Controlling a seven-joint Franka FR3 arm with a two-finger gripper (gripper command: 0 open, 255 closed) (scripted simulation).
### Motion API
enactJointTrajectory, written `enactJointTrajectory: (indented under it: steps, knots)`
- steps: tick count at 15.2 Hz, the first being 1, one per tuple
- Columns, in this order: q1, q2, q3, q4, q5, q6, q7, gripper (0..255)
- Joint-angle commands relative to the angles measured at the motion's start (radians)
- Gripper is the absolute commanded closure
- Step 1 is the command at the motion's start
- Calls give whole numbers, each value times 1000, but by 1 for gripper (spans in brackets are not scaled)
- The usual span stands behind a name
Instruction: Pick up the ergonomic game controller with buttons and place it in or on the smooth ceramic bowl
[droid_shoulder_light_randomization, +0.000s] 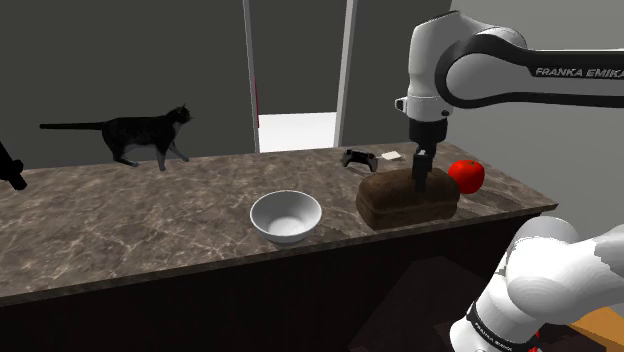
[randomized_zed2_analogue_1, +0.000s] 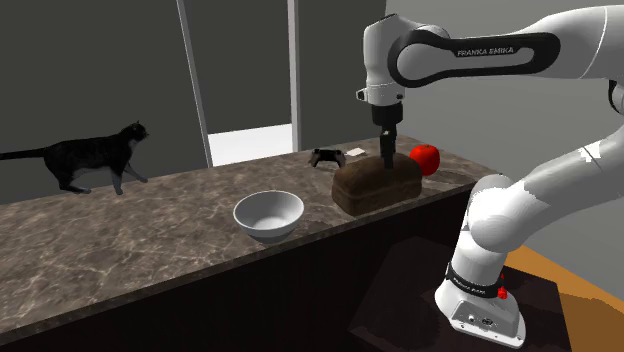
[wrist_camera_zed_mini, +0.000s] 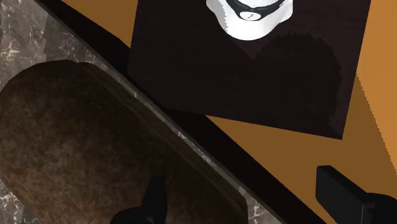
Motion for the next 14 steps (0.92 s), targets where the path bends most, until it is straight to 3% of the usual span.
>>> enactJointTrajectory:
  steps: [1, 8, 14]
  knots:
    - [0, 0, 0, 0, 0, 0, 0, 0]
    - [-25, 215, -191, 128, -4, 109, -198, 0]
    - [-25, 445, -338, 295, 65, 158, -386, 0]
